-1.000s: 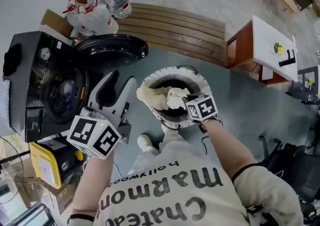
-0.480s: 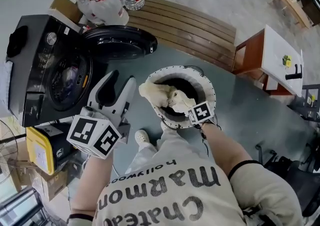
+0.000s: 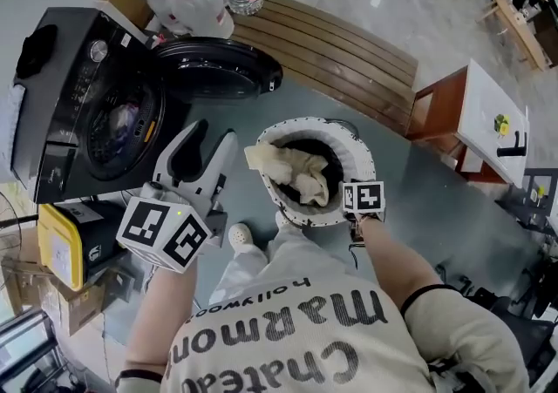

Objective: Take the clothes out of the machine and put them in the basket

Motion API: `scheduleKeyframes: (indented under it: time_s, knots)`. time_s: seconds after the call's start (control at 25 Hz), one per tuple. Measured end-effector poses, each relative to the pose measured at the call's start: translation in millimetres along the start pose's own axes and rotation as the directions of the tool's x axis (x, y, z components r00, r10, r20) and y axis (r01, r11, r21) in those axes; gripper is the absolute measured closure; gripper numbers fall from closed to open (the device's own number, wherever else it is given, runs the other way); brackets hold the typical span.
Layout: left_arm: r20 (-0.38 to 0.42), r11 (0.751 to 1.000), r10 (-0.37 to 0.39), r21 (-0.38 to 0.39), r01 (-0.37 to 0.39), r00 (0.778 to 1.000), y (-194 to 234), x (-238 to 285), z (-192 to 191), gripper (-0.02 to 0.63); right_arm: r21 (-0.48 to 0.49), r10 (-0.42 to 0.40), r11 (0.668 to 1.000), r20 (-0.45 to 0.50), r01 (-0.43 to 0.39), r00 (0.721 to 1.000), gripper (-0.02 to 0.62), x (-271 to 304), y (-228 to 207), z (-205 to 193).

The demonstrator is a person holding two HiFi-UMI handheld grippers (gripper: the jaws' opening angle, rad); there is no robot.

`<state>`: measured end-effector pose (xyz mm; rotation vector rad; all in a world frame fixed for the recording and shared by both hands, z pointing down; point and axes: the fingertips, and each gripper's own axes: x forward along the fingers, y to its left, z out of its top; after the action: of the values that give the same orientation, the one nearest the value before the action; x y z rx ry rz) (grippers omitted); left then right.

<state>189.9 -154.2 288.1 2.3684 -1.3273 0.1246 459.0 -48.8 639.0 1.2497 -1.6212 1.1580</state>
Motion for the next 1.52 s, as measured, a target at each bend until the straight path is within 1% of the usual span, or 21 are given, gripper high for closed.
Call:
scheduleKeyframes:
  time_s: [0.08,0.12,0.2,0.24,0.32,0.44,0.52,0.56,0.64,0.72,0.8,0.88,0.92,1.0,1.08,1.16,1.28,1.36,1.44,1.52]
  knots:
    - [0.026,0.998,0.035,-0.048,-0.034,0.999,11,-9,0,0.403,0.015,-0.001,1.000,0.095,-0.001,0.995,0.457,-9,6,30]
    - [0.040,0.996,0.055,-0.068,-0.053,0.998,17,-13,0,0.405,0.029,0.011,0.999,0.141,-0.016,0.990,0.471,-13,13,46]
    - [0.066,0.992,0.092,-0.096,-0.086,0.994,27,-24,1,0.408,0.065,0.051,0.996,0.233,-0.068,0.971,0.536,-19,32,78]
    - [0.076,0.990,0.108,-0.103,-0.100,0.991,31,-29,1,0.408,0.078,0.076,0.992,0.276,-0.101,0.958,0.549,-22,44,92]
    - [0.092,0.986,0.135,-0.112,-0.125,0.987,39,-44,1,0.410,0.080,0.135,0.982,0.343,-0.172,0.929,0.557,-28,75,119]
    - [0.109,0.975,0.191,-0.138,-0.175,0.976,62,-74,-3,0.416,0.035,0.231,0.962,0.419,-0.270,0.878,0.560,-41,133,152]
    - [0.123,0.963,0.241,-0.157,-0.221,0.963,84,-99,-6,0.416,-0.011,0.306,0.942,0.446,-0.336,0.841,0.561,-48,180,167]
    - [0.134,0.954,0.270,-0.173,-0.246,0.954,97,-112,-8,0.419,-0.051,0.348,0.930,0.446,-0.365,0.824,0.561,-51,206,171]
    - [0.160,0.935,0.323,-0.207,-0.289,0.933,123,-137,-9,0.425,-0.175,0.435,0.900,0.421,-0.399,0.796,0.561,-56,261,176]
    - [0.190,0.922,0.357,-0.229,-0.312,0.915,147,-160,-7,0.430,-0.306,0.512,0.856,0.384,-0.417,0.768,0.561,-60,317,179]
    - [0.216,0.915,0.377,-0.235,-0.327,0.901,170,-182,-3,0.446,-0.402,0.569,0.809,0.350,-0.429,0.744,0.561,-64,368,182]
    - [0.225,0.910,0.394,-0.232,-0.344,0.891,194,-201,2,0.475,-0.463,0.603,0.773,0.325,-0.434,0.729,0.561,-68,413,185]
    - [0.222,0.908,0.400,-0.230,-0.351,0.889,207,-210,5,0.486,-0.479,0.613,0.762,0.315,-0.436,0.724,0.561,-69,433,187]
    - [0.211,0.905,0.410,-0.218,-0.366,0.887,233,-226,12,0.511,-0.491,0.623,0.750,0.302,-0.443,0.721,0.561,-69,468,194]
    - [0.205,0.898,0.430,-0.198,-0.393,0.879,261,-241,19,0.553,-0.486,0.629,0.748,0.301,-0.452,0.717,0.565,-66,499,204]
    - [0.203,0.889,0.450,-0.195,-0.415,0.870,290,-255,22,0.575,-0.473,0.639,0.747,0.311,-0.468,0.704,0.565,-63,529,213]
    - [0.193,0.883,0.461,-0.198,-0.426,0.866,327,-270,16,0.595,-0.488,0.658,0.733,0.332,-0.474,0.676,0.565,-59,571,225]
    - [0.179,0.880,0.467,-0.192,-0.435,0.866,347,-275,6,0.598,-0.507,0.675,0.719,0.349,-0.474,0.650,0.565,-61,595,233]
    - [0.181,0.871,0.484,-0.200,-0.450,0.856,367,-277,0,0.598,-0.527,0.696,0.701,0.359,-0.481,0.622,0.565,-64,616,245]
    - [0.188,0.861,0.498,-0.223,-0.458,0.846,384,-277,-5,0.598,-0.561,0.719,0.674,0.346,-0.481,0.603,0.565,-67,635,253]
